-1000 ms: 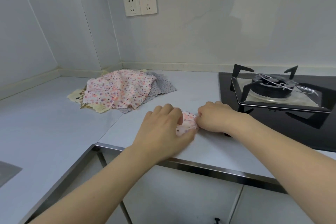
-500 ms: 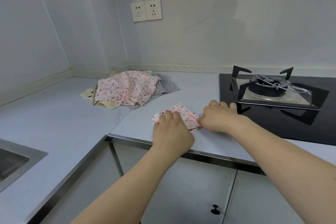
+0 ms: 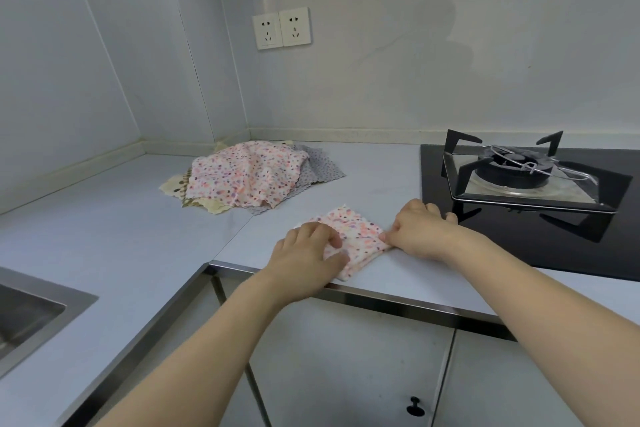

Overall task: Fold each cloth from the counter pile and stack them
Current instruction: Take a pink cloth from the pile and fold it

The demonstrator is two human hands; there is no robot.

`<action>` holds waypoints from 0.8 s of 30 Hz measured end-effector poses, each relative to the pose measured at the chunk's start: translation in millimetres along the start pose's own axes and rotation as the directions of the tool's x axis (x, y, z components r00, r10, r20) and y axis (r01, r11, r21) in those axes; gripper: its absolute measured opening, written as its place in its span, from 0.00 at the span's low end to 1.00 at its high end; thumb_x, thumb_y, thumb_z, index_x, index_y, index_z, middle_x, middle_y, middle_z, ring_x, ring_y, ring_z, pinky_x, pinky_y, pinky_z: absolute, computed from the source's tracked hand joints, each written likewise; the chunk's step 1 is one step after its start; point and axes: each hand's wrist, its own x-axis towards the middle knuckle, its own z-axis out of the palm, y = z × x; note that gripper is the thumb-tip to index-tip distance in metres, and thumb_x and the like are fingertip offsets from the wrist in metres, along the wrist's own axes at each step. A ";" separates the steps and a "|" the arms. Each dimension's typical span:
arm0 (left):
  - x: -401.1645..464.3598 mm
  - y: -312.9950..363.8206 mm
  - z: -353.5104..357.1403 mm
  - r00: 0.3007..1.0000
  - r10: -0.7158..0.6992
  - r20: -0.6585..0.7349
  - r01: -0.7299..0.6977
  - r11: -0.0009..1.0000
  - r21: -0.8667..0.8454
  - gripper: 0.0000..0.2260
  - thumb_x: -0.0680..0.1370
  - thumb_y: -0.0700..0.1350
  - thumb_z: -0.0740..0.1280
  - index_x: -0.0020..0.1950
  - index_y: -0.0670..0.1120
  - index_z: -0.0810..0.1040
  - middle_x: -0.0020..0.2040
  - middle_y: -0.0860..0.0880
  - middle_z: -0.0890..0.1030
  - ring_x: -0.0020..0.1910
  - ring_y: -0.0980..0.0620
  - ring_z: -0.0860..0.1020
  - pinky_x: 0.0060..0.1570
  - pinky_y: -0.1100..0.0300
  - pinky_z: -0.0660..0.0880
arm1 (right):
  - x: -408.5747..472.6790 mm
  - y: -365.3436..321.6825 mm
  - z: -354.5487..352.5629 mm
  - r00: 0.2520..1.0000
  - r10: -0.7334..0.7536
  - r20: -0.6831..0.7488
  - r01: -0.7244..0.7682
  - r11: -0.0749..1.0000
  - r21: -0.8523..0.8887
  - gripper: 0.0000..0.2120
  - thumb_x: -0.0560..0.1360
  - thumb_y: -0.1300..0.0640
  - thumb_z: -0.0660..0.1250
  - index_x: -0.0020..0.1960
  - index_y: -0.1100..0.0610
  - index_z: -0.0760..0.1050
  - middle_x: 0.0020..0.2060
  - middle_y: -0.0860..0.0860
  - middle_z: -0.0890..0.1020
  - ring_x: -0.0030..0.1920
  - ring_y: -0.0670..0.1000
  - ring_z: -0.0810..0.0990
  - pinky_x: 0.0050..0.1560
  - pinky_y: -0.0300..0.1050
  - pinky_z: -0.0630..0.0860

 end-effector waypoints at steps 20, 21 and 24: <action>82.9 -0.4 -16.1 0.953 -0.301 -0.038 0.252 0.853 -0.456 0.03 0.81 0.38 0.55 0.54 0.41 0.65 0.47 0.44 0.69 0.37 0.49 0.68 0.35 0.57 0.67 | -3.3 -2.0 -6.4 0.977 -0.055 -0.206 0.189 0.671 0.717 0.06 0.78 0.58 0.65 0.47 0.56 0.80 0.40 0.50 0.82 0.37 0.47 0.77 0.35 0.38 0.72; 80.1 2.6 -20.2 0.959 -0.281 -0.047 0.216 0.822 -0.526 0.07 0.83 0.44 0.54 0.57 0.41 0.65 0.44 0.46 0.69 0.34 0.51 0.67 0.32 0.58 0.64 | -3.1 -2.8 -6.6 0.981 -0.039 -0.190 0.178 0.562 0.808 0.06 0.78 0.60 0.64 0.46 0.57 0.80 0.41 0.51 0.82 0.38 0.48 0.78 0.36 0.38 0.75; 79.2 6.2 -25.0 0.961 -0.256 0.101 0.261 0.730 -0.631 0.19 0.82 0.59 0.52 0.62 0.47 0.69 0.49 0.50 0.71 0.44 0.51 0.73 0.42 0.58 0.66 | -1.1 -6.1 -7.5 0.994 -0.007 -0.110 0.108 0.287 0.952 0.07 0.79 0.64 0.62 0.48 0.60 0.79 0.43 0.55 0.84 0.41 0.51 0.81 0.41 0.43 0.80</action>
